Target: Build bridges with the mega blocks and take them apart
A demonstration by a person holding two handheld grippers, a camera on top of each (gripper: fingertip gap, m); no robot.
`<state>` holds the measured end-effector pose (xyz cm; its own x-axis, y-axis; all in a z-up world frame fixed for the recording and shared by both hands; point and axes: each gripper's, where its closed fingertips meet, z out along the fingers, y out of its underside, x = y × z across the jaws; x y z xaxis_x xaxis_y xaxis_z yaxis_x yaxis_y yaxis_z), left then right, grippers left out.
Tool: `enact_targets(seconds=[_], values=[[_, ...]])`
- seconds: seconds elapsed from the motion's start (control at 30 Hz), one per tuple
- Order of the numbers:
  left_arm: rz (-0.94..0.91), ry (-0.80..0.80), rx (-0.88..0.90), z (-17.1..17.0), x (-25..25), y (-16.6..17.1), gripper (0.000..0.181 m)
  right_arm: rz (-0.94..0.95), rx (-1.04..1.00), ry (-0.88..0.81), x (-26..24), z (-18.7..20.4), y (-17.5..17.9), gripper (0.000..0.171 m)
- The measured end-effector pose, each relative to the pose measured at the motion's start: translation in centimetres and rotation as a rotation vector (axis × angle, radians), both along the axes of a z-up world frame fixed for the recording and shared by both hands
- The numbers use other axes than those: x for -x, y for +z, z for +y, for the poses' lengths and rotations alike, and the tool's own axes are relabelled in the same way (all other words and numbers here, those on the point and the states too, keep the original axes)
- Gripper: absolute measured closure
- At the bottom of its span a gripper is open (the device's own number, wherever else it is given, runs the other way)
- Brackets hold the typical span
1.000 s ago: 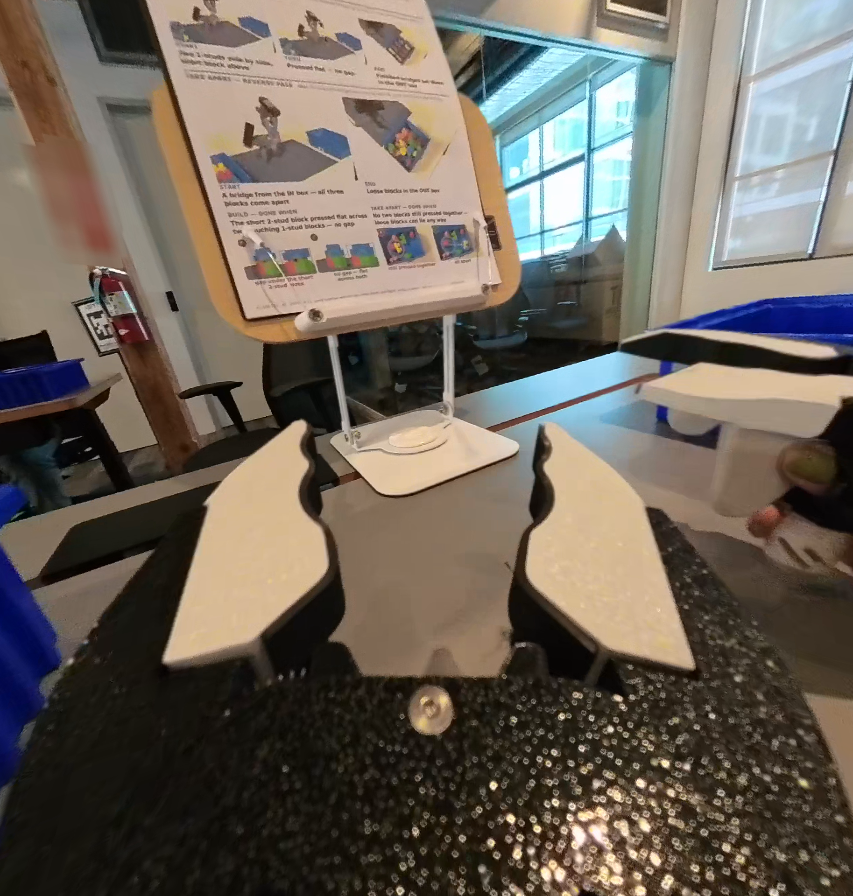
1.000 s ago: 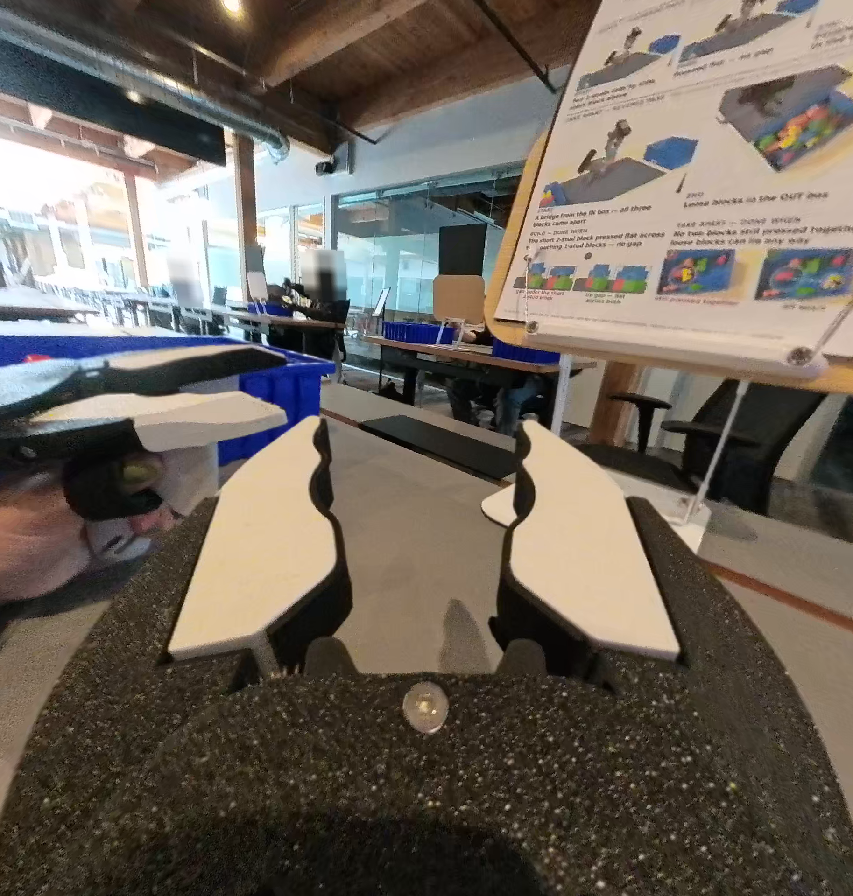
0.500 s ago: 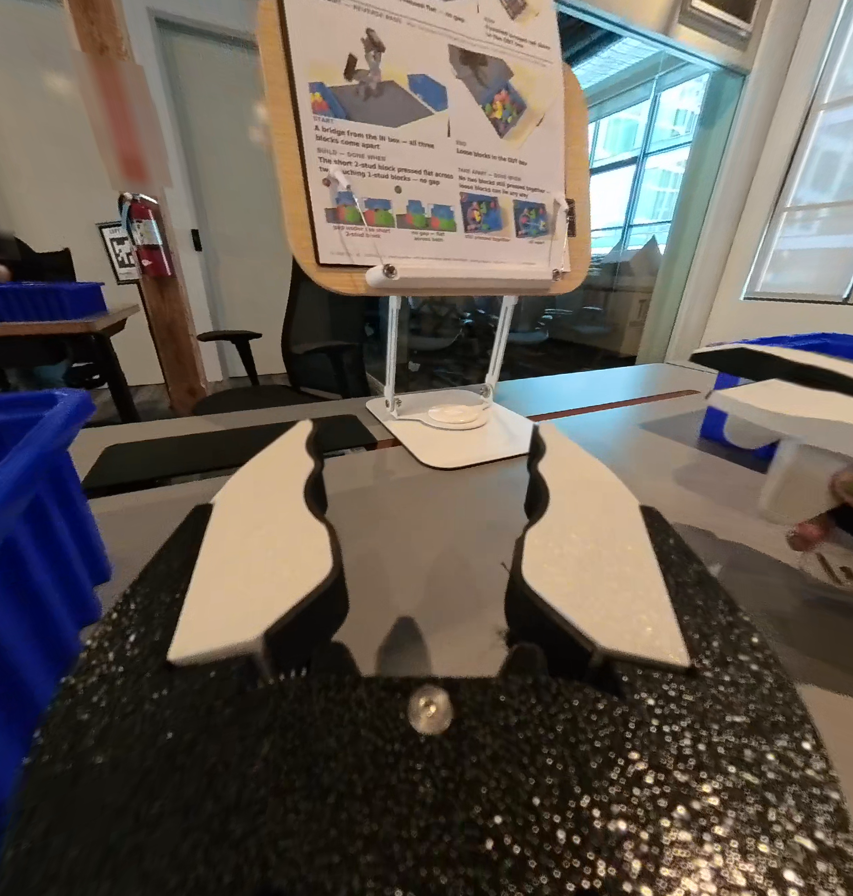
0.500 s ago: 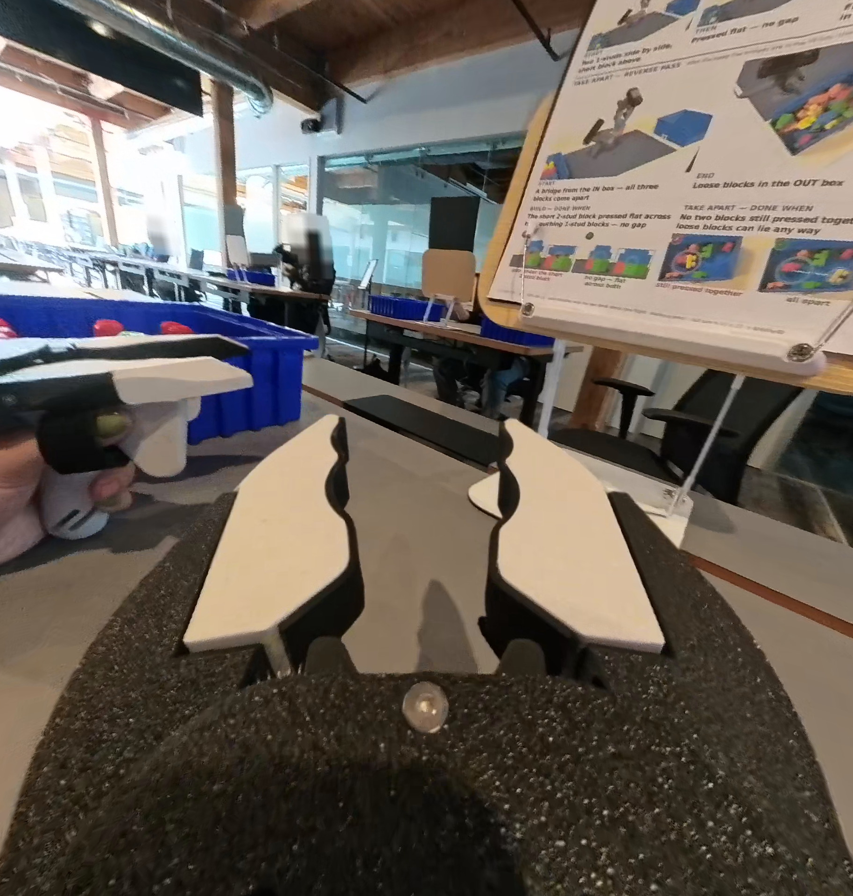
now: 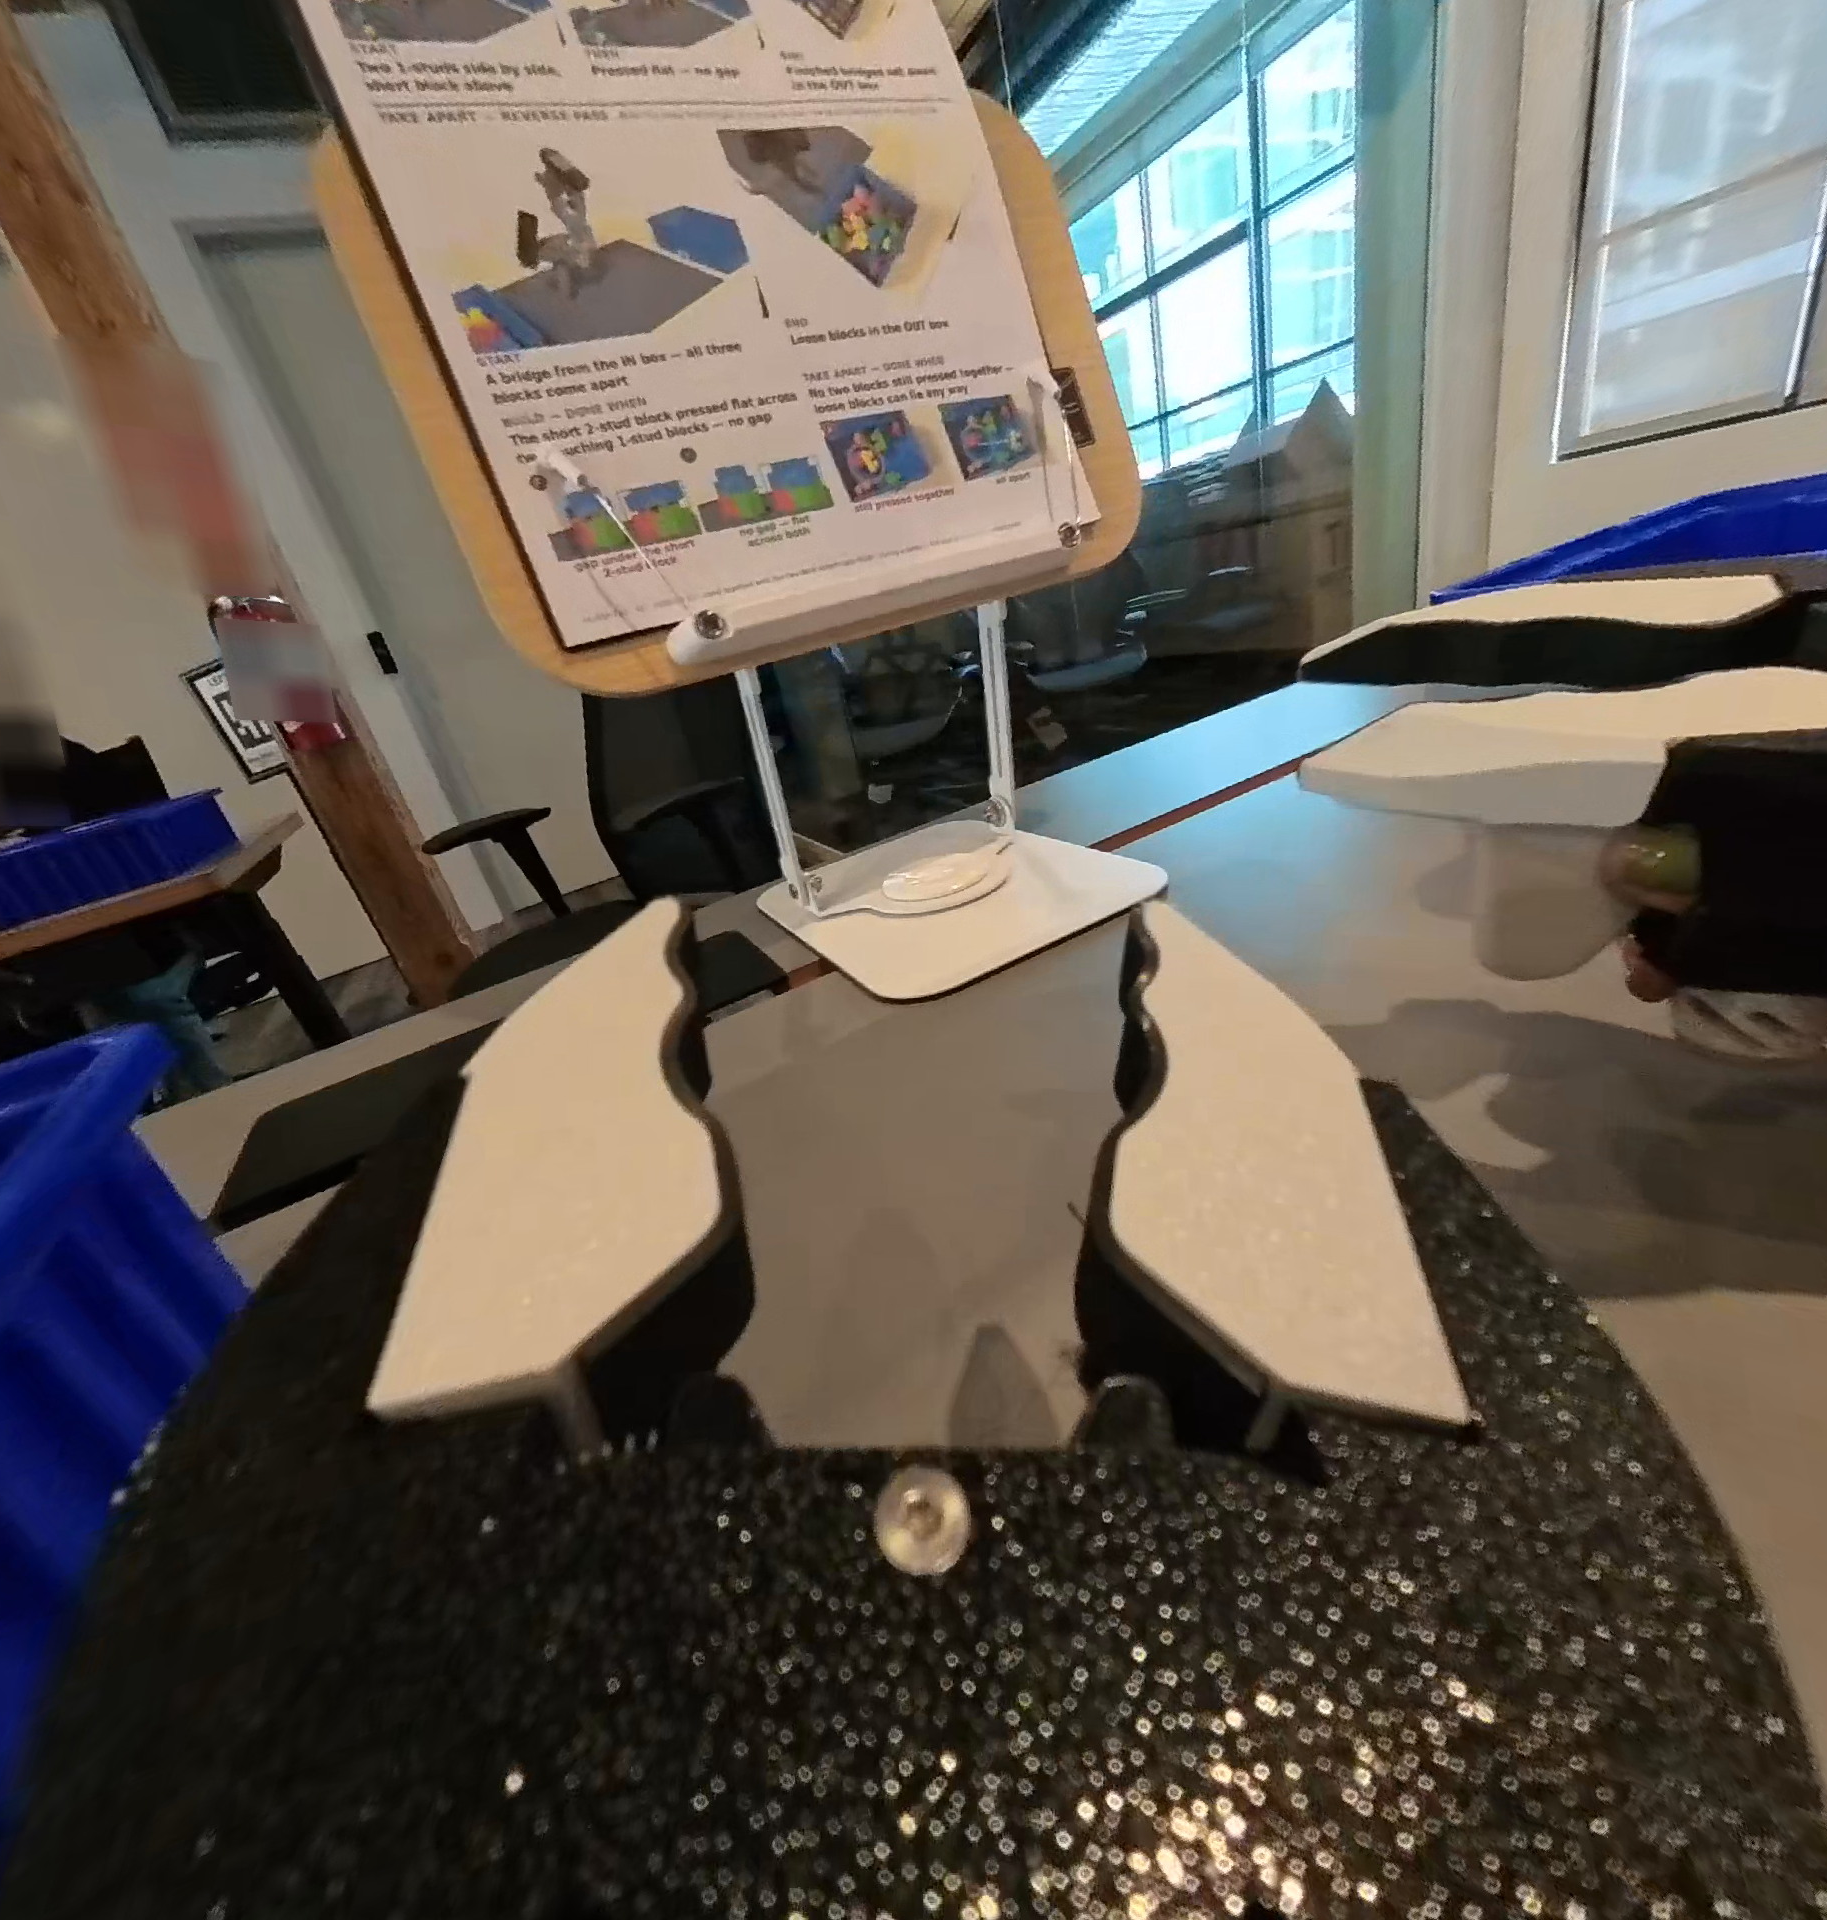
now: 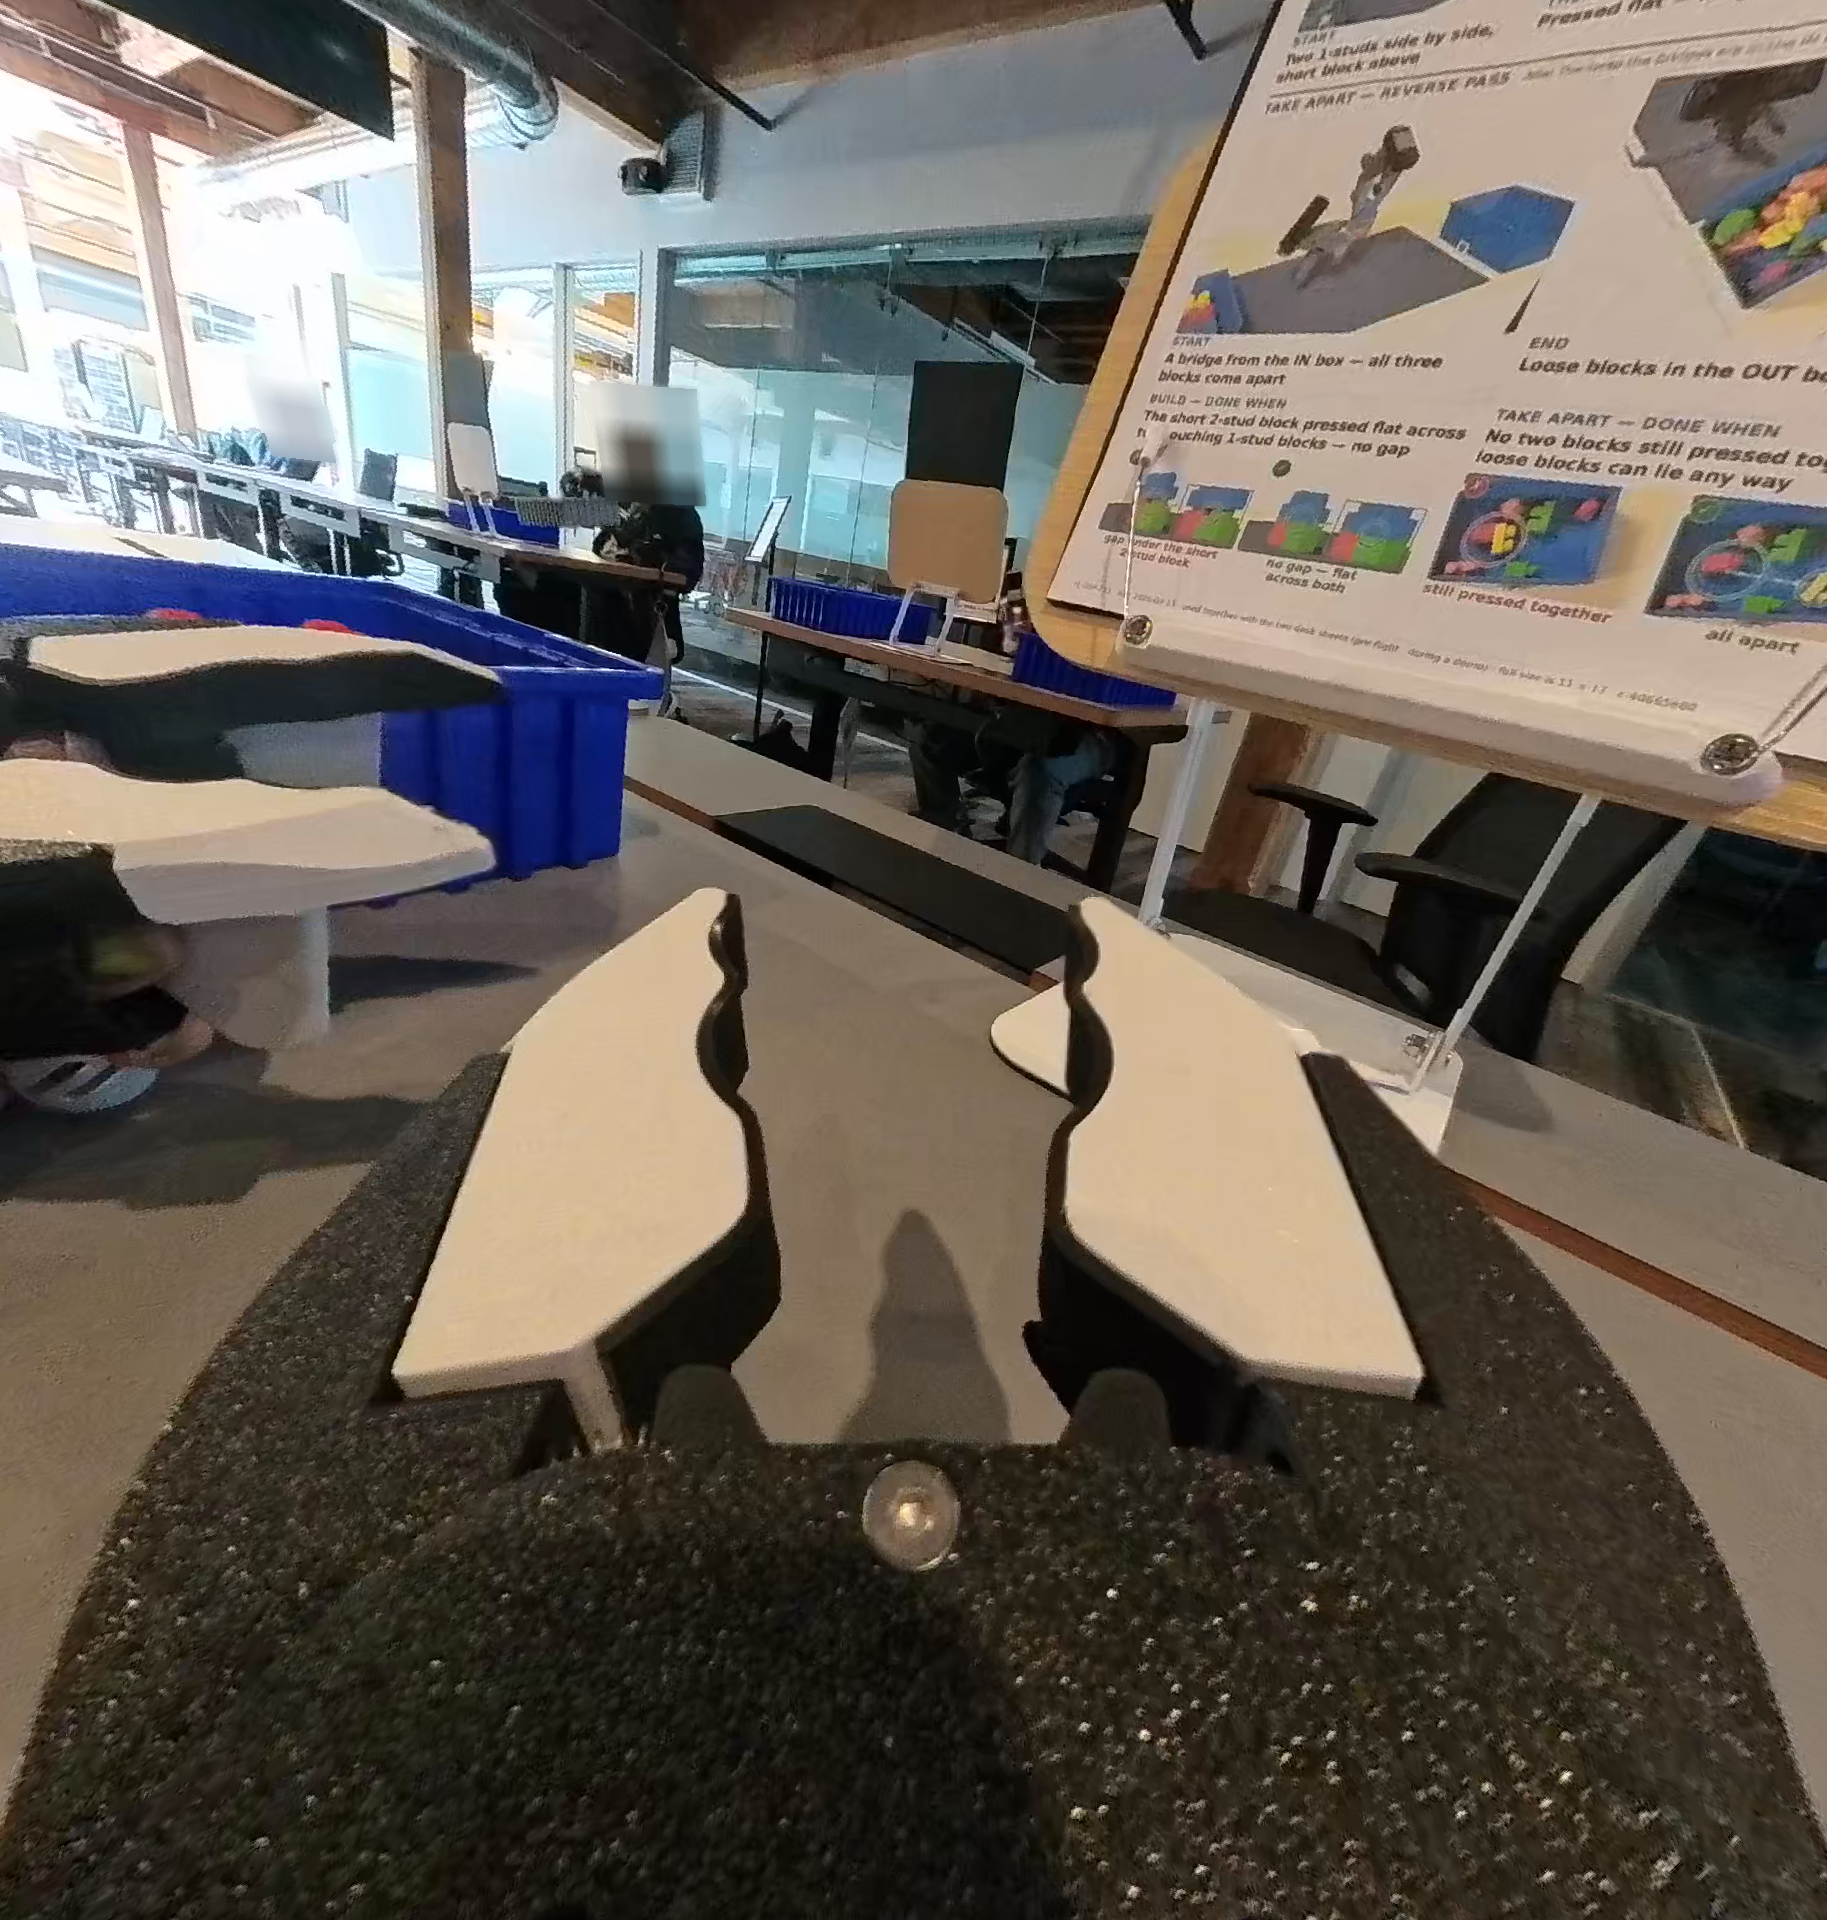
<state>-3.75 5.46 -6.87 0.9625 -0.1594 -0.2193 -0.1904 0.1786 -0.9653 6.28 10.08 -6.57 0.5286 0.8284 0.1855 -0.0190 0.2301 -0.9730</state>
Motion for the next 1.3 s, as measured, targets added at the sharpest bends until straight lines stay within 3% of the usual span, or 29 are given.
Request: enact_targets(seconds=[0.63, 0.97, 1.13, 1.3], values=[[-0.052, -0.022, 0.007, 0.2, 0.1, 0.0, 0.102, -0.129, -0.058, -0.107, 0.3, 0.4, -0.9, 0.112], [-0.048, -0.021, 0.001, 0.2, 0.0, 0.0, 0.103, 0.027, -0.003, 0.038, 0.2, -0.5, 0.4, 0.111], [-0.064, -0.012, -0.003, 0.3, 0.3, 0.1, 0.103, 0.068, 0.053, 0.070, 0.3, -0.5, 0.6, 0.099], [-0.076, 0.007, 0.001, 0.4, 0.7, 0.1, 0.103, 0.086, 0.097, 0.179, 1.7, -2.1, 2.6, 0.100]])
